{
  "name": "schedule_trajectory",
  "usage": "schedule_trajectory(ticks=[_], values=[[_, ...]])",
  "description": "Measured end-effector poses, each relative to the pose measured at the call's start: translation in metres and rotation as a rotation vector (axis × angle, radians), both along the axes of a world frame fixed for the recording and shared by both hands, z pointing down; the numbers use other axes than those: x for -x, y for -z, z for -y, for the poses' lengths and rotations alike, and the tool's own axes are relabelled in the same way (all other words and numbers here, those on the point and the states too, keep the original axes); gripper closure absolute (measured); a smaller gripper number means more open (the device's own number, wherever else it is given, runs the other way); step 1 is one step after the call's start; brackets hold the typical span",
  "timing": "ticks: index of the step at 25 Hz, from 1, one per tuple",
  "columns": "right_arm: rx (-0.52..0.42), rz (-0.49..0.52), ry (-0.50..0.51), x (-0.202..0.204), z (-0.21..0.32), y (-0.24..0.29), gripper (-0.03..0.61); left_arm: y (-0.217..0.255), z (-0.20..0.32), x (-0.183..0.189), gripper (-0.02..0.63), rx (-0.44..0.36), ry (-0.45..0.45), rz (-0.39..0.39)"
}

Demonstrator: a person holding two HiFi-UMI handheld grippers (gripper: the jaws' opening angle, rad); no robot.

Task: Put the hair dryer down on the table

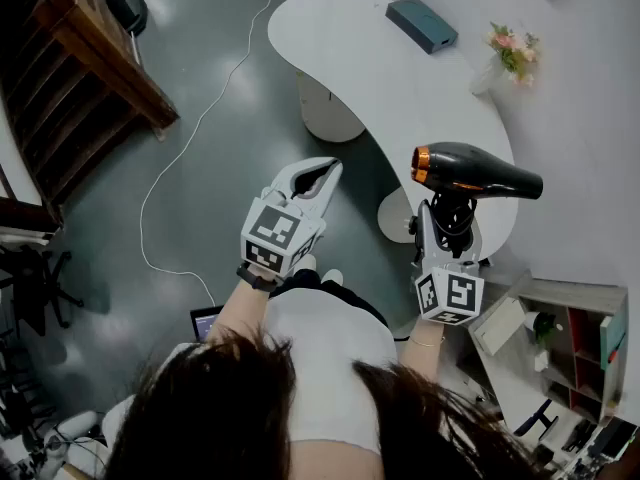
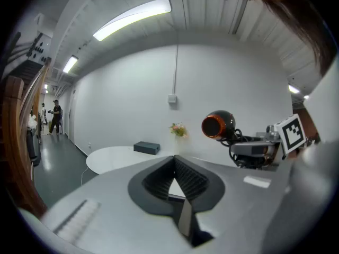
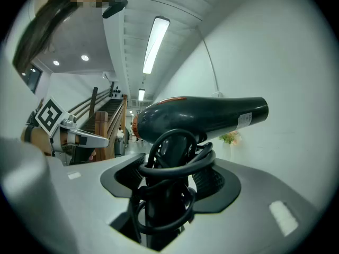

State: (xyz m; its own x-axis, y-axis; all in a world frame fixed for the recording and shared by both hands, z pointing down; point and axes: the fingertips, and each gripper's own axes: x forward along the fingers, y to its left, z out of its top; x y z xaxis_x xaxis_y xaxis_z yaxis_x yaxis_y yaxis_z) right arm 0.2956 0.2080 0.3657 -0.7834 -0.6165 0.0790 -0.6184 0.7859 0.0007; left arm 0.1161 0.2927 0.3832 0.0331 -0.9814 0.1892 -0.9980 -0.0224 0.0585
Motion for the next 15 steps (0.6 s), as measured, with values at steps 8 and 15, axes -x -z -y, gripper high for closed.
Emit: schedule_trajectory(ticks=[8, 15], values=[[0.002, 0.025, 0.054, 0.005, -0.003, 0.001, 0.301, -0.002, -0.014, -0.002, 0.555, 0.006, 0.052, 0.004], [0.026, 0.011, 0.091, 0.045, 0.015, -0.01, 0.301, -0.01, 0.001, 0.035, 0.555, 0.008, 0.084, -0.009]])
